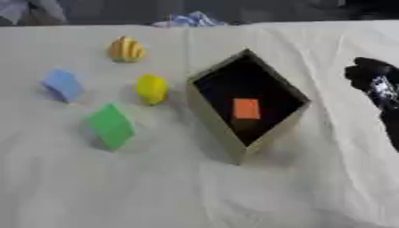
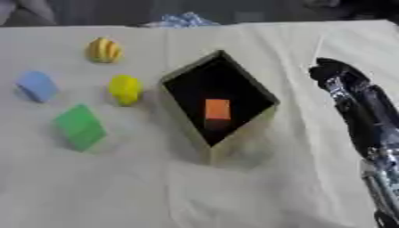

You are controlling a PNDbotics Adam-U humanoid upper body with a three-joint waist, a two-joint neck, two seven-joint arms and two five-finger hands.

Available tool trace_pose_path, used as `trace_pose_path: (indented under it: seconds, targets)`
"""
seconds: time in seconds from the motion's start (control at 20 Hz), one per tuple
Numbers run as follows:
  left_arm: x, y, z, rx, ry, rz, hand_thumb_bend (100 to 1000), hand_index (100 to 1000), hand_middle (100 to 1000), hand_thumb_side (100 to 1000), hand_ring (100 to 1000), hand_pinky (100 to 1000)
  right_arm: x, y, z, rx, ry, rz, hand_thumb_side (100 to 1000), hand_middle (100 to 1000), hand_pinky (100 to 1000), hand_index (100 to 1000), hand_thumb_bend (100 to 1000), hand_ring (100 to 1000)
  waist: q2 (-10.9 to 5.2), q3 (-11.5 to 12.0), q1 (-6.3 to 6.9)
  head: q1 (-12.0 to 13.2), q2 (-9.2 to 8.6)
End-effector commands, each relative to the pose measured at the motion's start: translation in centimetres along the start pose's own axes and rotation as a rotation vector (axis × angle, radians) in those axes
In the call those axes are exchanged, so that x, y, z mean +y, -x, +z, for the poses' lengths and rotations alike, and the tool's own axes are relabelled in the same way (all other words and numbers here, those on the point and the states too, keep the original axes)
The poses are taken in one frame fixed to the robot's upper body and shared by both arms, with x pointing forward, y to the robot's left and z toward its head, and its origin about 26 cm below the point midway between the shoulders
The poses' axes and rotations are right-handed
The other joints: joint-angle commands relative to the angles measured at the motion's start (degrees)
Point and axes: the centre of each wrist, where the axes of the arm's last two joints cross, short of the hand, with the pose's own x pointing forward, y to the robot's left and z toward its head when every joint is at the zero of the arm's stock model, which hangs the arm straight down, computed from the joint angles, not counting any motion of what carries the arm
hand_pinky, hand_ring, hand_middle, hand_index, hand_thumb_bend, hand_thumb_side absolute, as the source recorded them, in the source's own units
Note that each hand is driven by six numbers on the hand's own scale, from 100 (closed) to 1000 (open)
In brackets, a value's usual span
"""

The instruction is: Pick up objects on the table and place them in the box.

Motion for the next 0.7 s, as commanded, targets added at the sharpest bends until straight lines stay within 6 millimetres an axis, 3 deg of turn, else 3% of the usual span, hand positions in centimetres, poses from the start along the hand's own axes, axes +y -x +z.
trace_pose_path:
  seconds: [0.05, 0.35, 0.7]
  targets:
    - [2.0, -1.6, -2.1, -0.086, 0.152, -0.156, 368, 848, 713, 754, 747, 771, -0.8, -0.8, -0.3, -0.027, -0.009, 0.042, 738, 755, 924, 850, 100, 860, -0.56, -0.05, 0.24, 0.02, -0.36]
    - [4.4, -3.0, -3.9, -0.087, 0.467, -0.425, 380, 862, 728, 795, 754, 786, -1.0, -0.9, -0.3, -0.027, -0.016, 0.065, 742, 755, 925, 851, 100, 860, -0.13, 0.16, 1.01, -0.22, -0.47]
    - [4.9, -4.5, -5.8, -0.087, 0.797, -0.63, 427, 875, 741, 784, 758, 796, -1.2, -1.1, -0.3, -0.03, -0.031, 0.09, 742, 755, 925, 851, 100, 860, 0.19, 0.75, 1.54, -1.04, -0.65]
